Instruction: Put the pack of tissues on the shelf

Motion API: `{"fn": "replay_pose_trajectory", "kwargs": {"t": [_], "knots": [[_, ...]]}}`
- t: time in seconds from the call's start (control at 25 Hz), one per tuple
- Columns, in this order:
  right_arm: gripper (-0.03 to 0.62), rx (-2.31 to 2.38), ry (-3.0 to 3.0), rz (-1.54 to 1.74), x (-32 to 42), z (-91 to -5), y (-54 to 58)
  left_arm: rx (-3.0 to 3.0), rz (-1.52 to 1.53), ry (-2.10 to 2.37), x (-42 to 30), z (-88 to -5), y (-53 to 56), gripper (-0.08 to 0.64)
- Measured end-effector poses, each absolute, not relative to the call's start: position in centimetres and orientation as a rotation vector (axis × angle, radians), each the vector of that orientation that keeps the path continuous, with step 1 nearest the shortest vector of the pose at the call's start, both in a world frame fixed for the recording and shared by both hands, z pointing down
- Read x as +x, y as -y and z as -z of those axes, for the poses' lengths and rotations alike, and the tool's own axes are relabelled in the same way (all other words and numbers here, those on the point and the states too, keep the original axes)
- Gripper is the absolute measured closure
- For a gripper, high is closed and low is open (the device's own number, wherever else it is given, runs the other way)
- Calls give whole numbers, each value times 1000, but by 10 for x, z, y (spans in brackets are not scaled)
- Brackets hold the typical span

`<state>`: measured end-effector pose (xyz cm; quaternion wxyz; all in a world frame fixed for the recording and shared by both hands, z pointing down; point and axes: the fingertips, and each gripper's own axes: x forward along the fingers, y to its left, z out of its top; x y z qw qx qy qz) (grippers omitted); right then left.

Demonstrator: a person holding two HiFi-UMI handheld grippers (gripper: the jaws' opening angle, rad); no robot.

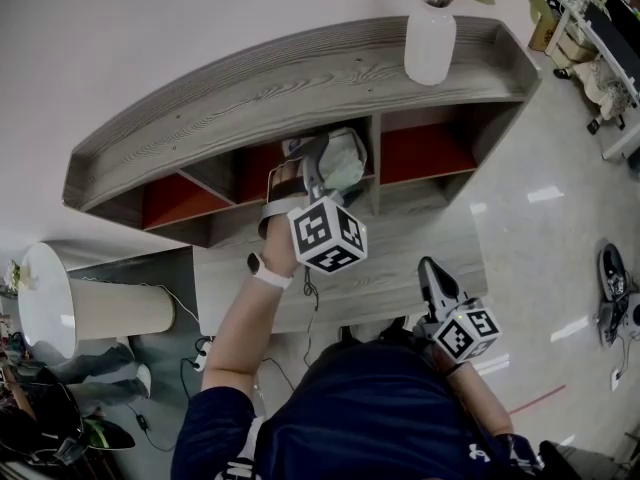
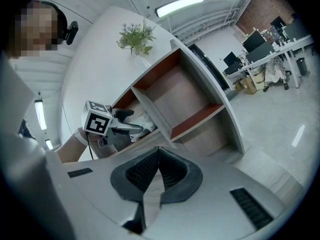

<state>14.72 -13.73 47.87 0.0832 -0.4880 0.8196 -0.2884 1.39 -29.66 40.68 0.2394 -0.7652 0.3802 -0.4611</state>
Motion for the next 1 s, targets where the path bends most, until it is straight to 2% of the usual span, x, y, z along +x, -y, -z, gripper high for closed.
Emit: {"fn": "replay_pose_trajectory", "kwargs": {"t": [0.32, 0.68, 0.72, 0.84, 0.92, 1.0], "knots": [[581, -1462, -2461, 846, 145, -476, 135, -2174, 1146, -1063, 16, -387, 264, 69], [581, -1472, -2447, 794, 144, -462, 138, -2495, 604, -1220, 13, -341, 202, 74], [581, -1469, -2453, 784, 142, -459, 138, -2526, 552, -1207, 13, -339, 194, 90], [581, -1459, -2475, 753, 136, -453, 139, -2592, 418, -1216, 4, -341, 172, 264], [581, -1456, -2490, 729, 132, -448, 140, -2636, 351, -1273, -8, -350, 162, 350], [581, -1456, -2504, 704, 128, -442, 140, -2693, 289, -1350, -20, -362, 153, 404]]}}
